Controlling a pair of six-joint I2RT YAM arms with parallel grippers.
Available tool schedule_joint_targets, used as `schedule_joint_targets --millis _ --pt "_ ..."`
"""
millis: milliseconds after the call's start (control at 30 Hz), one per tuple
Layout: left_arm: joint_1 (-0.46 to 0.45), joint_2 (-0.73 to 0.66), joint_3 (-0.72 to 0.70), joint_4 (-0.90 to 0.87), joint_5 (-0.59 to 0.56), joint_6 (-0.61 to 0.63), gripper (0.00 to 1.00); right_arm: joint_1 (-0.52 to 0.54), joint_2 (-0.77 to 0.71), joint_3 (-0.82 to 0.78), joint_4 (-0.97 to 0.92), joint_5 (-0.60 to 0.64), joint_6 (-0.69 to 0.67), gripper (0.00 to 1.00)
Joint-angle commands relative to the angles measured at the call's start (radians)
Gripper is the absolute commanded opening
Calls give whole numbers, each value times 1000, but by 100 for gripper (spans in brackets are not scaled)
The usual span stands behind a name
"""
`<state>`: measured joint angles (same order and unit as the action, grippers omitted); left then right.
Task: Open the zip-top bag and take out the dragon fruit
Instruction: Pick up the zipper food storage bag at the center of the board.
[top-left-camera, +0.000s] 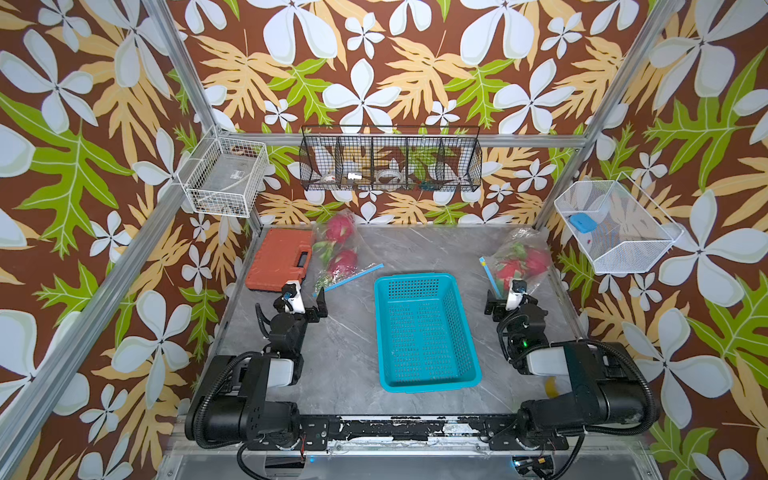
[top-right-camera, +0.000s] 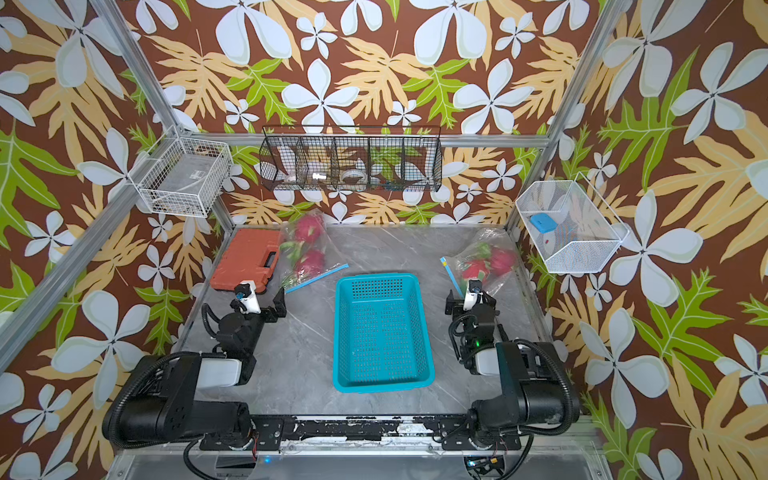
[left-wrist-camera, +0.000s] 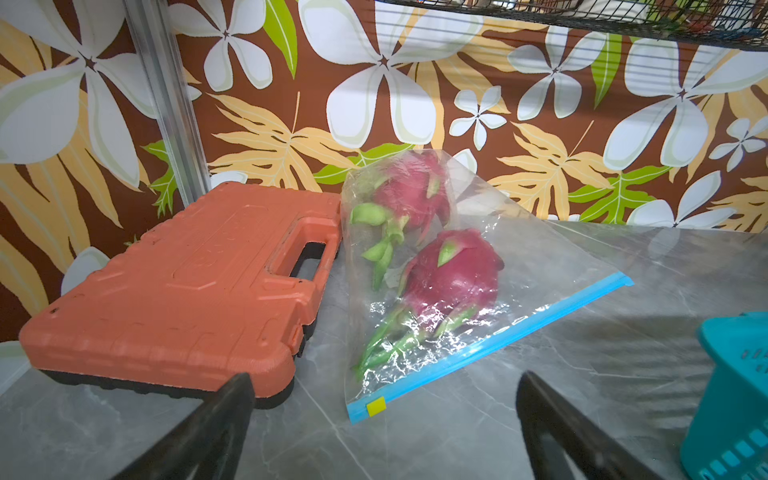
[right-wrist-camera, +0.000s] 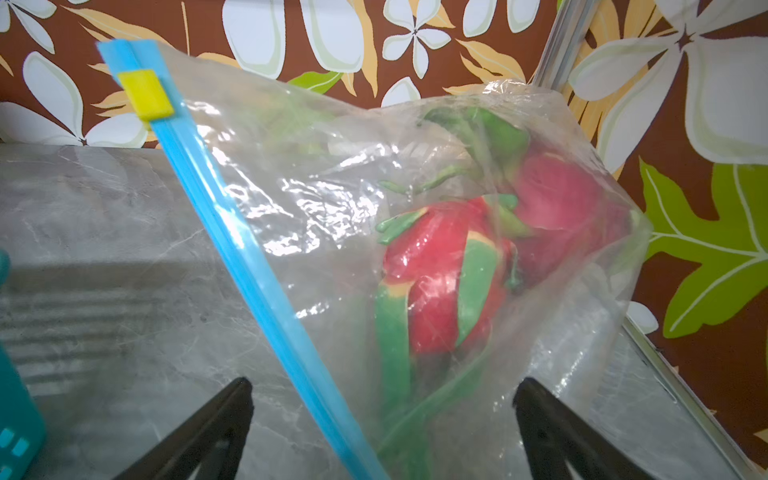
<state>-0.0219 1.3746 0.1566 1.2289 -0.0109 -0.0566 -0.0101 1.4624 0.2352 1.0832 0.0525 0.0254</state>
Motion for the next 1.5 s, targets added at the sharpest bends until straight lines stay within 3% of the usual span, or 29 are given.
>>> schedule_joint_targets --millis 0,833,900,1000,1067,1167,1300,1467 --pt "-1 -2 1 17 -3 0 100 1 -2 1 20 -5 4 100" --pt "-1 -9 -34 78 1 4 100 2 -11 -9 33 4 2 100" --pt "-1 -41 -48 89 16 6 100 4 -66 20 -63 14 5 100" --pt "0 -209 36 -209 69 26 100 23 -207 132 -348 18 2 100" --pt "0 -266 169 -511 207 170 100 25 -313 180 -480 -23 55 99" --pt "0 -244 348 -879 231 361 100 24 -454 200 -558 -140 115 99" --pt "-12 -236 393 -1029 252 592 100 25 -554 272 -670 -220 189 100" --pt "-74 -117 474 -1048 181 757 99 26 -509 386 -658 -418 316 100"
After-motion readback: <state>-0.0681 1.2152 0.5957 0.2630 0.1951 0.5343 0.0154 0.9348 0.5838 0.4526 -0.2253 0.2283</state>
